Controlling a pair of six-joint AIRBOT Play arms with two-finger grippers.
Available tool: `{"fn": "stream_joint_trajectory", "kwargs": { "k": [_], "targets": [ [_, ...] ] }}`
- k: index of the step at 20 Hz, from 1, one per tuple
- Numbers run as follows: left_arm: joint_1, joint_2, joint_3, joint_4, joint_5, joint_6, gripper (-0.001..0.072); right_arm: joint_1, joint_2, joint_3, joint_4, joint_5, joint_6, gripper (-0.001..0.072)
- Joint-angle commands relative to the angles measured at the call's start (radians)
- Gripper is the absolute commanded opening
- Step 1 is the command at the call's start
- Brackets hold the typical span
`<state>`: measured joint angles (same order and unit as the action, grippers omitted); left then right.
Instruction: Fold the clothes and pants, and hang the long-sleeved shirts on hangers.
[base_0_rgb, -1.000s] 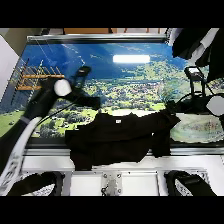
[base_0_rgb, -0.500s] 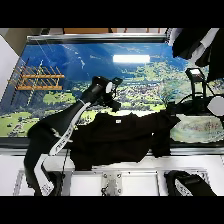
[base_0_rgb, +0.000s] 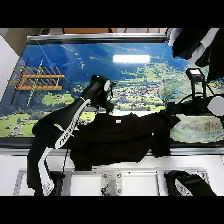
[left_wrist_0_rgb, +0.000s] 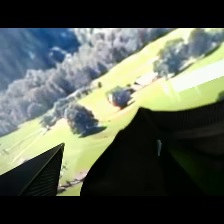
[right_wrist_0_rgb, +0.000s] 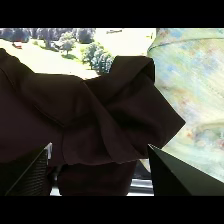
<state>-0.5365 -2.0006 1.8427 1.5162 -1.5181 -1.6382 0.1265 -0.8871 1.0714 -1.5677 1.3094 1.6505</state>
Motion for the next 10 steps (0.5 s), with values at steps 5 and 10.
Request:
{"fn": "stream_joint_trajectory", "kwargs": {
  "k": [5, 10],
  "targets": [
    [0.095, 0.005, -0.114, -0.269, -0.067, 0.073, 0.0633, 0.001, 0.0, 0.0, 0.002, 0.0, 0.0, 0.0664],
    [0.1, 0.025, -0.154, -0.289, -0.047, 0.098, 0.0012, 0.001, 0.0, 0.0, 0.011, -0.001, -0.001, 0.0664]
  ]
}}
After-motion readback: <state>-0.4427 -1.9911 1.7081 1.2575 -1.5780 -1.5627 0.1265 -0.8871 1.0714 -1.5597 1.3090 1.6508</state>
